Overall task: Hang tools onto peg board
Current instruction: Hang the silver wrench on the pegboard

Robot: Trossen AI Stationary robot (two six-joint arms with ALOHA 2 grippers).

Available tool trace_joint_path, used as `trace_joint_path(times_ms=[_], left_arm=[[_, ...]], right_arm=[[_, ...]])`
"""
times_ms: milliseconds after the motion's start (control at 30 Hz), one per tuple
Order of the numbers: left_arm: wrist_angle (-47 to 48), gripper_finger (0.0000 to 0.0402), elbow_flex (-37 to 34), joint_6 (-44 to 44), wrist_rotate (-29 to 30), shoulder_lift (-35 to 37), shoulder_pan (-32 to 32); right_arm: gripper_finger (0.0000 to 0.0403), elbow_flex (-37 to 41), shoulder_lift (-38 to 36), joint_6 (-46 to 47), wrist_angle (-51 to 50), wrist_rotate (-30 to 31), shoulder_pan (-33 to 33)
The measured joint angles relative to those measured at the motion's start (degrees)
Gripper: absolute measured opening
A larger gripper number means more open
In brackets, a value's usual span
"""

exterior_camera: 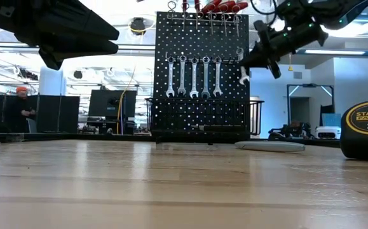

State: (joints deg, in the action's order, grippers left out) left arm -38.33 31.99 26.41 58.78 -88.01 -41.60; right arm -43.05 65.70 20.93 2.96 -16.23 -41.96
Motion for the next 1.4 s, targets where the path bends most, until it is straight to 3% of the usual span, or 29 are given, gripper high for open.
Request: trace_joint_path(times_ms=[1400], left_arm=[[0.07,0.0145,0.00,0.28,0.02,0.00,0.40]], right_arm=[[0.0016,0.02,2.11,-2.38,0.42,-8.50,-0.98]])
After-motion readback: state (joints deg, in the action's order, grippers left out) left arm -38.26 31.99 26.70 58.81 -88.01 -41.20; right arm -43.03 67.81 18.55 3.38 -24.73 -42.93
